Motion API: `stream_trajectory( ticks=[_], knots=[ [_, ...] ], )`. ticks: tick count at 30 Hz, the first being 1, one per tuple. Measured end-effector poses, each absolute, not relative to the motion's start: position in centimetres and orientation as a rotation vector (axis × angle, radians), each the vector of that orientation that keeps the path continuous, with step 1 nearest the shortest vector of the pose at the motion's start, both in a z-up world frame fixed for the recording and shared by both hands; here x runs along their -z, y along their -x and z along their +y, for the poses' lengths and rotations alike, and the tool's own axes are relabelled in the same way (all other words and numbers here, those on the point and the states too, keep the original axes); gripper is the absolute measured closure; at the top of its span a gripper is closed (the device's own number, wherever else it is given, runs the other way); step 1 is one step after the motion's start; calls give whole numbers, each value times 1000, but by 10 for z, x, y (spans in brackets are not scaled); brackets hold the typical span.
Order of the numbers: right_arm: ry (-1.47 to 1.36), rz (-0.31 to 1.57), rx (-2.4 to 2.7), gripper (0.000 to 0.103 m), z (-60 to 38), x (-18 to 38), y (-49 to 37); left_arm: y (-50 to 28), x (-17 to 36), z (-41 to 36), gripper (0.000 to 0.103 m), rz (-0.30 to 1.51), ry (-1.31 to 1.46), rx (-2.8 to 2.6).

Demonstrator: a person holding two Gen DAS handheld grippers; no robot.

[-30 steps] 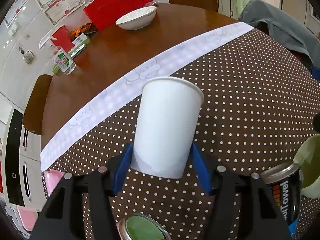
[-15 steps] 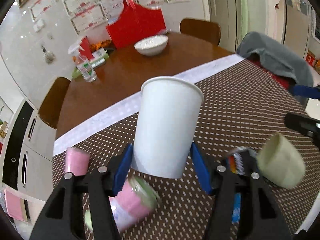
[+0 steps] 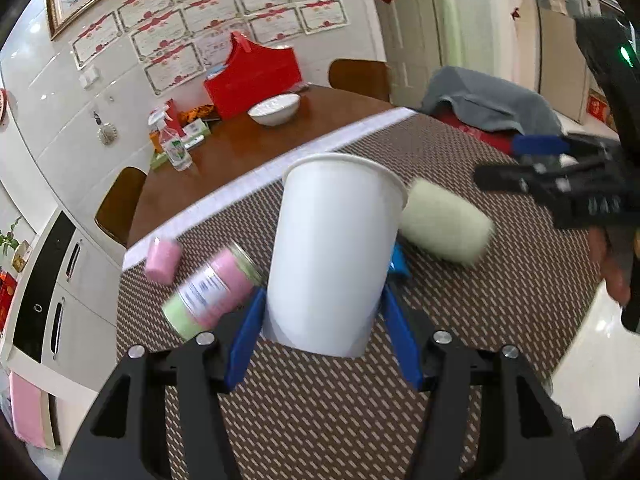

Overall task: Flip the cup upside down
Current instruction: 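Lift the white cup with the left gripper and carry it toward the right gripper, then lower the white cup onto the cloth on its side and open the left gripper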

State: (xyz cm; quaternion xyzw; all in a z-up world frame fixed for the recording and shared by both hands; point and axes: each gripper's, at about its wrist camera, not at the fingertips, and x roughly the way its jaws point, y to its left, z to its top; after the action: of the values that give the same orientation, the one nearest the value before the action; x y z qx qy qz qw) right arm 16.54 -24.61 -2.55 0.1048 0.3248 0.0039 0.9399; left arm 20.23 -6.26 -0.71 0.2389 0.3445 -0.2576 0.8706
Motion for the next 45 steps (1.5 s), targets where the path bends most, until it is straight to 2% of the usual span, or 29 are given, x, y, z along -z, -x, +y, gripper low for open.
stream_trajectory(
  ticks=[9, 22, 23, 25, 30, 32, 45],
  knots=[
    [-251, 674, 34, 6, -257, 52, -108, -150, 57, -72, 44, 781, -495, 600],
    [-261, 708, 24, 6, -249, 78, -88, -144, 118, -75, 43, 875, -462, 612],
    [-257, 710, 20, 6, -247, 78, -87, -142, 121, -74, 33, 867, -477, 600],
    [-252, 712, 17, 6, -245, 80, -86, -137, 122, -74, 20, 831, -497, 583],
    [-254, 713, 12, 6, -242, 81, -87, -132, 114, -66, 15, 790, -452, 590],
    [-254, 713, 11, 6, -241, 80, -86, -131, 110, -61, 5, 776, -425, 587],
    [-255, 677, -3, 6, -237, 68, -79, -113, 83, -36, 5, 706, -328, 502]
  ],
)
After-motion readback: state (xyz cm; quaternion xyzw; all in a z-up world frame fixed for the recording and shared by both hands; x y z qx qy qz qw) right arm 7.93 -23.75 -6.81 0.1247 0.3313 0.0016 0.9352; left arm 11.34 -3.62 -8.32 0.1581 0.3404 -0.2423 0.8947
